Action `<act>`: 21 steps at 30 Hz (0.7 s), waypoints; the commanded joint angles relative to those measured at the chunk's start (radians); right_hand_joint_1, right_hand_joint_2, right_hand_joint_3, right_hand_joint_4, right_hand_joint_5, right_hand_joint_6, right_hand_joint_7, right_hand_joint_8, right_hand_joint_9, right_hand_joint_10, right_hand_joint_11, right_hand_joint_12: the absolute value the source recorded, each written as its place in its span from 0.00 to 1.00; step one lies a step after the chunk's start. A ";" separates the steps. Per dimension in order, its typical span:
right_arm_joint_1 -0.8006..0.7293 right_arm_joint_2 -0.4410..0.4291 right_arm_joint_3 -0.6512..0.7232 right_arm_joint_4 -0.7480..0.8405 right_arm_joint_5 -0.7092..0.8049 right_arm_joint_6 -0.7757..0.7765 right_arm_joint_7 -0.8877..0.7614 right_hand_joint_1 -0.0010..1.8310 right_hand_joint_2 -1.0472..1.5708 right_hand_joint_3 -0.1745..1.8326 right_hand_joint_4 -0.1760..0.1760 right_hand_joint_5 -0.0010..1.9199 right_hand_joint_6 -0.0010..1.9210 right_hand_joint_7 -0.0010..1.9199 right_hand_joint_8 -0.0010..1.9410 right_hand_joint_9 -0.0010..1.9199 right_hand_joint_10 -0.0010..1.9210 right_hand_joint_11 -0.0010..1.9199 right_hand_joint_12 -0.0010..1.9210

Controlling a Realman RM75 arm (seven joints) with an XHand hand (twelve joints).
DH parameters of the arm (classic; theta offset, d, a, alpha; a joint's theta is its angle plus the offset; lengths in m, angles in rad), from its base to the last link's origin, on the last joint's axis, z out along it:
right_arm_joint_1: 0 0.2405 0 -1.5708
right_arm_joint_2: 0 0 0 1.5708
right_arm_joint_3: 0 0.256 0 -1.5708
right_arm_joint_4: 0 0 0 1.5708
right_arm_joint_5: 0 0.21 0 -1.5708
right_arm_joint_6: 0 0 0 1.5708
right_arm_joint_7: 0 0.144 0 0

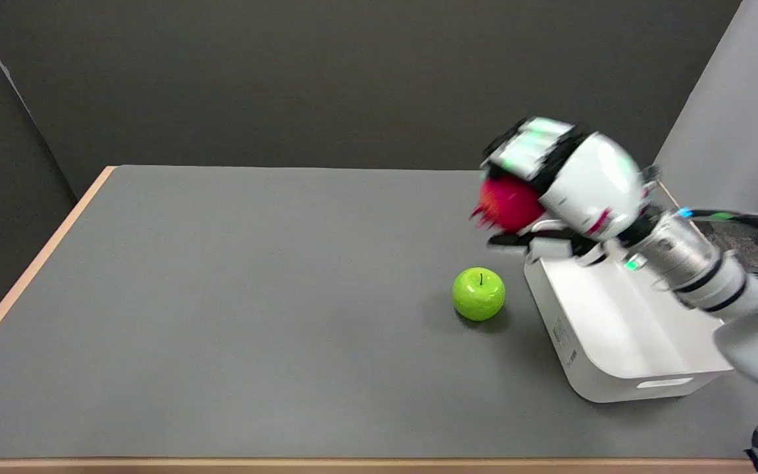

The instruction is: Place the pomegranate into the white box.

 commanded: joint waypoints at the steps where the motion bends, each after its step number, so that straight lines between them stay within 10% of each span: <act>1: -0.130 0.031 0.404 -0.122 0.187 -0.179 -0.015 0.65 0.84 0.22 0.00 0.35 0.76 0.38 0.76 0.44 0.74 0.32 0.89; 21: -0.385 -0.007 0.304 -0.131 0.263 -0.184 0.127 0.65 0.83 0.24 0.00 0.35 0.76 0.38 0.77 0.45 0.77 0.33 0.90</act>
